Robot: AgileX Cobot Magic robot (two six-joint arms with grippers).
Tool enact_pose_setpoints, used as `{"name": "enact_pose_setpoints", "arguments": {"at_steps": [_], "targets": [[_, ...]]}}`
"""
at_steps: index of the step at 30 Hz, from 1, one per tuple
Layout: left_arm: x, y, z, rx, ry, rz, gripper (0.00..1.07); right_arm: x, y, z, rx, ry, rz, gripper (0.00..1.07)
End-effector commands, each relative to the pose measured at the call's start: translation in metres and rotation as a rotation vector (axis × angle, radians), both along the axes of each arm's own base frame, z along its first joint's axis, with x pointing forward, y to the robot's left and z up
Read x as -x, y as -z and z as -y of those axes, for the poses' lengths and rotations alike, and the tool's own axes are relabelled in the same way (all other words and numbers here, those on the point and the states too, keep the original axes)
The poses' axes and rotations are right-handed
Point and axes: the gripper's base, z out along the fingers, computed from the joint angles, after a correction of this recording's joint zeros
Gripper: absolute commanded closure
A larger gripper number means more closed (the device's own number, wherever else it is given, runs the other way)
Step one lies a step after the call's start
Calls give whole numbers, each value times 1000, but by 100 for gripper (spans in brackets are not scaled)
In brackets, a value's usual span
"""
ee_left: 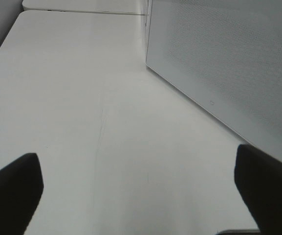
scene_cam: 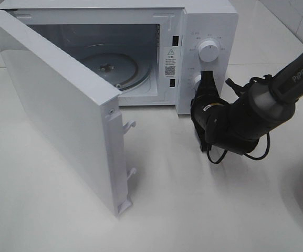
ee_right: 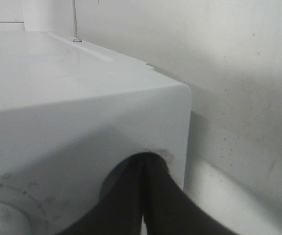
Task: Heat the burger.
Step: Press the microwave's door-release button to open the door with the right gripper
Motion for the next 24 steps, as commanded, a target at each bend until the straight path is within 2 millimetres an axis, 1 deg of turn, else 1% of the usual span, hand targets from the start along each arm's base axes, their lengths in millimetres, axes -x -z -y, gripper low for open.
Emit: {"name": "enact_pose_setpoints", "arguments": {"at_steps": [1, 7, 10, 16, 19, 20, 24], "targets": [[2, -1, 0, 3, 7, 28, 7, -16, -36, 15, 43, 44, 227, 107], [2, -1, 0, 3, 7, 28, 7, -7, -35, 16, 30, 20, 155, 107], [2, -1, 0, 3, 7, 28, 7, -2, -37, 13, 21, 1, 128, 107], [2, -1, 0, 3, 7, 28, 7, 9, -37, 16, 20, -15, 78, 107], [2, -1, 0, 3, 7, 28, 7, 16, -36, 16, 38, -58, 14, 107], [2, -1, 0, 3, 7, 28, 7, 20, -37, 15, 62, -98, -24, 107], [2, -1, 0, 3, 7, 28, 7, 27, -40, 18, 92, -125, -44, 107]]}}
